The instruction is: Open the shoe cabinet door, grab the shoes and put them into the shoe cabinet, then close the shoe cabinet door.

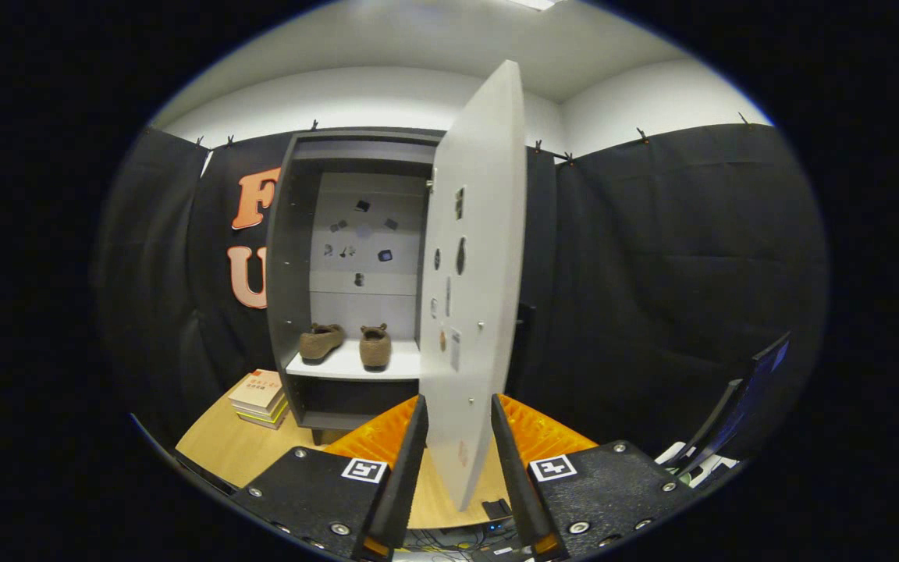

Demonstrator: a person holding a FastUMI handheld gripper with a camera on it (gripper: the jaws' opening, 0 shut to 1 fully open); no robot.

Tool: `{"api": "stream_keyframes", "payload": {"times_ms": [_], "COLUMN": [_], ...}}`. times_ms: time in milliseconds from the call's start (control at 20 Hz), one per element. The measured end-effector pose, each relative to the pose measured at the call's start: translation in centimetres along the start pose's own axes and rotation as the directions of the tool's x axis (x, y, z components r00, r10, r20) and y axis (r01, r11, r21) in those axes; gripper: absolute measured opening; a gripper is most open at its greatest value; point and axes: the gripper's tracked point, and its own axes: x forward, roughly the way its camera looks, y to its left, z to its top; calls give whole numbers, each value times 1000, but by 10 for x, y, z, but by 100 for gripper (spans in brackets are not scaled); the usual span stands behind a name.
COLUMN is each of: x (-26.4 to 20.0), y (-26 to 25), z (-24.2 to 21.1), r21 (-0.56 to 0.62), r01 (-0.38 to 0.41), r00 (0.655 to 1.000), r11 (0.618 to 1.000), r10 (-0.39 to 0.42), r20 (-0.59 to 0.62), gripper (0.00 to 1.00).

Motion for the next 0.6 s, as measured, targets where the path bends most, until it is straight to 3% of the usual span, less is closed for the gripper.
{"api": "stream_keyframes", "payload": {"times_ms": [200,600], "x": [20,76], "y": [-35,-48], "z": [-10,-36], "r21": [32,36], "r01": [-17,-145], "r00": [1000,988], "r11": [999,989], "r10": [17,147], "r20": [-17,-47], "gripper": [55,57]}}
